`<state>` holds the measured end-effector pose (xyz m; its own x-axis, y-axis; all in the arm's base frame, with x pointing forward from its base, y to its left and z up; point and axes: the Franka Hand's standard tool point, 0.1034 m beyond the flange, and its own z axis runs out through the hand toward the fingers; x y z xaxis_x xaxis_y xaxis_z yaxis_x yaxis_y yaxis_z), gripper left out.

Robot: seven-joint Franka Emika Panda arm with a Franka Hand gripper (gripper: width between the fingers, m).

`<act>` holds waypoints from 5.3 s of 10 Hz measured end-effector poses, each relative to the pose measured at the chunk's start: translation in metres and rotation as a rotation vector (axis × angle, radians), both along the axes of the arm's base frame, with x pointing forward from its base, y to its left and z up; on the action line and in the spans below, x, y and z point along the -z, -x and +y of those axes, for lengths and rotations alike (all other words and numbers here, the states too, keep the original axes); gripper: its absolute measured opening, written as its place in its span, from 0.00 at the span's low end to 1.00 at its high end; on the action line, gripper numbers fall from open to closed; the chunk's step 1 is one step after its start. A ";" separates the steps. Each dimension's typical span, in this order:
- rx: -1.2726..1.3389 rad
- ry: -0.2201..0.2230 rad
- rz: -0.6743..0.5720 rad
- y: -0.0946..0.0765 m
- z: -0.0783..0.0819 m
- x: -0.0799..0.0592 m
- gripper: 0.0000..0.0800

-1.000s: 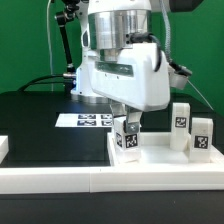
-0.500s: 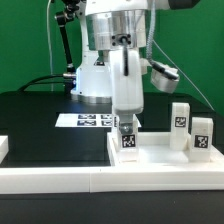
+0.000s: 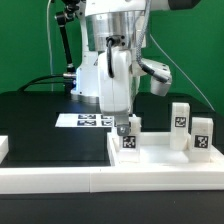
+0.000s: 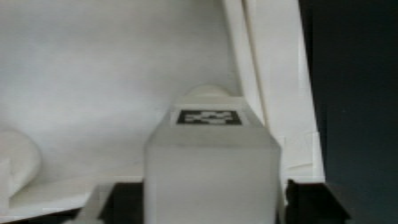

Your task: Assemble square table

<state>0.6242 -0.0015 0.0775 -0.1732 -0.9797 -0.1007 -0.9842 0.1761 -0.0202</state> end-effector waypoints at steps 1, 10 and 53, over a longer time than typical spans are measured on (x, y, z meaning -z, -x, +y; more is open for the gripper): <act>-0.020 0.000 -0.001 0.000 0.000 0.000 0.62; -0.761 0.029 -0.076 -0.001 0.006 -0.002 0.81; -0.094 0.004 -0.046 0.000 0.005 0.002 0.81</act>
Offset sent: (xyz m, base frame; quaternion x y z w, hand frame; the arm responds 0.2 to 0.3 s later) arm -0.0018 0.0090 0.0073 0.0056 -0.0174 -0.2398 0.9707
